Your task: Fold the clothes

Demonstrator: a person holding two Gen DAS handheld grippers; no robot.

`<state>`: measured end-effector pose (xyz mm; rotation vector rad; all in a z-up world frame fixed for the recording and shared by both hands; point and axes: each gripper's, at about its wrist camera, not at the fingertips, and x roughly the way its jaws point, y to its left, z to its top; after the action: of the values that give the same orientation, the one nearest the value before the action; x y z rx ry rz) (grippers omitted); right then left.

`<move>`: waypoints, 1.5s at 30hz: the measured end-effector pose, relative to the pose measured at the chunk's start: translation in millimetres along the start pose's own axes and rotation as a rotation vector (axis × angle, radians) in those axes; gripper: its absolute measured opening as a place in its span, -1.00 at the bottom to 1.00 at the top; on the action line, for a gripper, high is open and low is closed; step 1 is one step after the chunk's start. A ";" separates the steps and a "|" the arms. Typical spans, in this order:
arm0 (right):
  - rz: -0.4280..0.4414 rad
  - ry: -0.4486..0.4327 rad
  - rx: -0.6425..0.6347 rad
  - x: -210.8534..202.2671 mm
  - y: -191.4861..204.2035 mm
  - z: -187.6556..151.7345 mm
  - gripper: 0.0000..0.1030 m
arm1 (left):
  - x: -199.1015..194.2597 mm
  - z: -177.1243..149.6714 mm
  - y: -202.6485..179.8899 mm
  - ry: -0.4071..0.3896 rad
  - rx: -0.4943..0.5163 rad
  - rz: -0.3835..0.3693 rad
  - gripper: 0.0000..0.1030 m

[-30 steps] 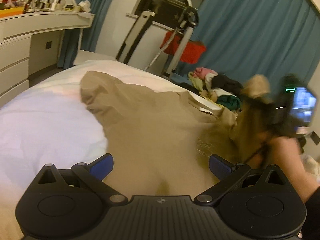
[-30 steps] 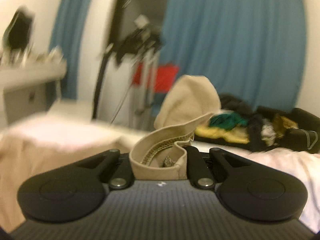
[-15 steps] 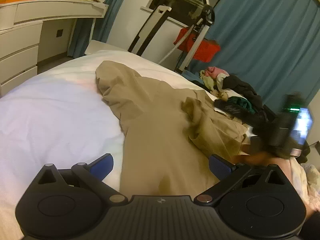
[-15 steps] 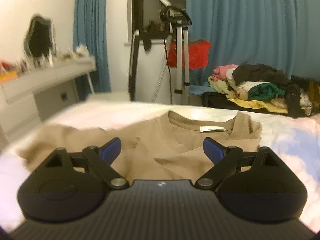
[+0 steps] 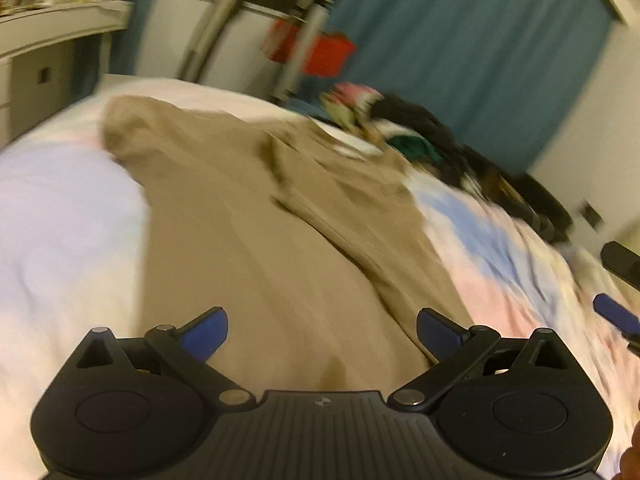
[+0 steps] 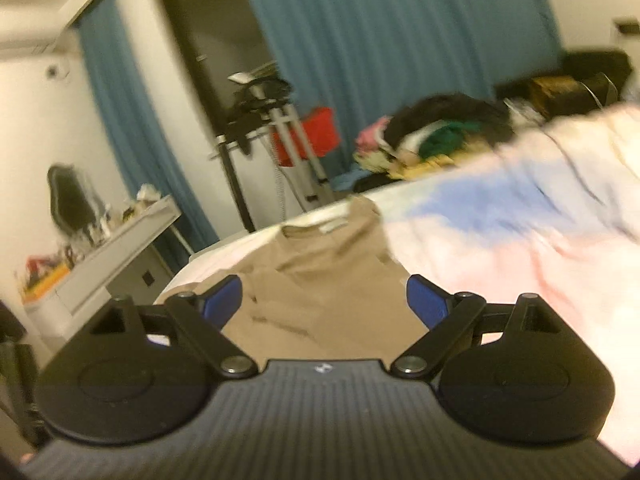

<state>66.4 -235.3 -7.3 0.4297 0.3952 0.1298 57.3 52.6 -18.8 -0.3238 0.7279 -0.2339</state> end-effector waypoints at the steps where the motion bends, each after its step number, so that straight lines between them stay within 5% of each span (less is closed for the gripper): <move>1: -0.005 0.003 0.023 -9.6 -9.4 -5.8 0.76 | 0.2 -6.6 -9.5 0.027 0.015 -0.027 0.93; 6: -0.056 -0.006 0.126 -38.5 -47.4 -27.8 0.76 | 4.6 -46.4 -52.7 0.177 0.013 -0.187 0.84; 11: -0.082 -0.006 0.176 -35.9 -68.6 -31.3 0.76 | 18.8 -85.5 -88.2 0.317 0.027 -0.329 0.42; 16: -0.061 0.004 0.240 -37.0 -80.4 -35.9 0.76 | 39.0 -112.1 -100.0 0.396 0.045 -0.320 0.27; 20: -0.037 0.002 0.260 -41.7 -81.6 -36.1 0.76 | 47.6 -116.5 -101.8 0.385 0.037 -0.339 0.10; 25: -0.033 -0.014 0.262 -45.2 -80.8 -34.1 0.76 | 53.5 -117.9 -103.0 0.386 0.023 -0.415 -0.66; 27: -0.036 -0.015 0.268 -45.4 -81.5 -34.0 0.76 | 53.8 -117.4 -106.2 0.384 0.030 -0.439 -0.78; 45: -0.077 0.016 0.241 -35.1 -84.3 -36.5 0.76 | 27.4 -102.9 -92.6 0.351 -0.036 -0.468 -0.88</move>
<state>23.1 -304.7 -61.9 0.6504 0.4446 0.0102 -2.0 -63.1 -73.5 -0.4930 0.9976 -0.7350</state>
